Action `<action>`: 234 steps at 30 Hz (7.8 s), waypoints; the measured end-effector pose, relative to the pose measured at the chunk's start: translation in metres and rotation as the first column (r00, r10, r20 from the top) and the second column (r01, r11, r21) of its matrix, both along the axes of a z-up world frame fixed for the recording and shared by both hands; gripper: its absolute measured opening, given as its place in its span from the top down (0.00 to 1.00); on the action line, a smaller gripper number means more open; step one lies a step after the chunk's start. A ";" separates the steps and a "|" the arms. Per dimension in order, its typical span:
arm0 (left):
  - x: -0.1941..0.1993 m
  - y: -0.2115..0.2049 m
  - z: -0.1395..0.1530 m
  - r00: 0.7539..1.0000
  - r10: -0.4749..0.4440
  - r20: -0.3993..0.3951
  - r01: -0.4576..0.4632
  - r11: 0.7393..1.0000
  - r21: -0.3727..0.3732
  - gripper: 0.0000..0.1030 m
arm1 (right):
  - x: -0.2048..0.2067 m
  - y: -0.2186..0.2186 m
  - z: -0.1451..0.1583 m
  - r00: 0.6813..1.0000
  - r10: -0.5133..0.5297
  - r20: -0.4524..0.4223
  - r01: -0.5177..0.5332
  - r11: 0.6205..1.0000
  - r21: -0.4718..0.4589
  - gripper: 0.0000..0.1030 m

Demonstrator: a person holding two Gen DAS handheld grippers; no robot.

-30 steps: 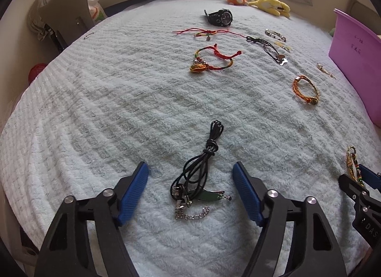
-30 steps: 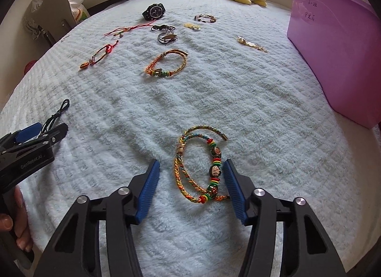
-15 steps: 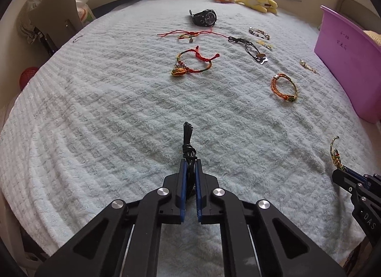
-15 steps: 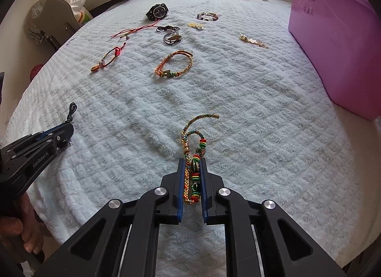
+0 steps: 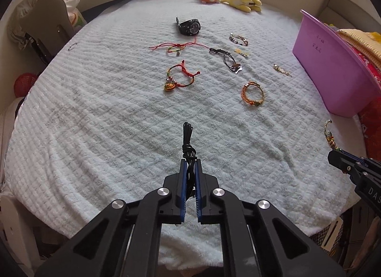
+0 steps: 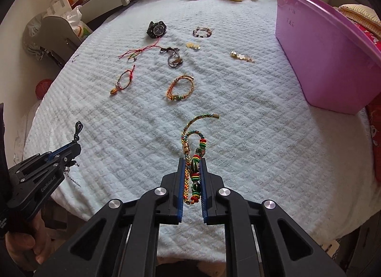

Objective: Organize jewelry
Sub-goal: 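Carry both held pieces up and over the pink tub, then open both tools to drop the necklace and bracelet into the tub, then withdraw both open tools from the tub back over the bed, then move right tool to orange braided bracelet while left tool approaches red heart-charm bracelet, then close right tool on orange bracelet while left tool closes on red heart bracelet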

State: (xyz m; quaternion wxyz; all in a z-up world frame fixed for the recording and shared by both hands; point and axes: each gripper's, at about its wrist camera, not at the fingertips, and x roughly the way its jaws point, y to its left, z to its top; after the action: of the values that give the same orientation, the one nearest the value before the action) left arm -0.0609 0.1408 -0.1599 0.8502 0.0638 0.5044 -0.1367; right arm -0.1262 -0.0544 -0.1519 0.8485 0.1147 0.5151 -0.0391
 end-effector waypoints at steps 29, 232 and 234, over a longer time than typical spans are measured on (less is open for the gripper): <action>0.061 -0.283 0.213 0.979 -0.202 0.020 0.203 0.968 -0.149 0.94 | 0.036 -0.249 0.205 0.982 -0.144 0.119 0.136 0.988 0.073 0.89; 0.150 -0.015 -0.033 0.982 -0.182 0.045 0.184 0.982 -0.035 0.92 | 0.125 0.045 -0.040 0.991 -0.102 0.090 0.113 0.984 -0.138 0.91; 0.145 -0.015 -0.016 0.977 -0.207 0.052 0.209 0.977 -0.035 0.92 | 0.121 0.048 -0.023 0.991 -0.101 0.090 0.113 0.984 -0.140 0.91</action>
State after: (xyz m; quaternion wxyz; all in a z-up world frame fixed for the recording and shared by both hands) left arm 0.0840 0.1263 -0.1756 0.8441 0.1025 0.4716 -0.2337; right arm -0.0054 -0.0064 -0.1751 0.8718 0.0818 0.4687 -0.1170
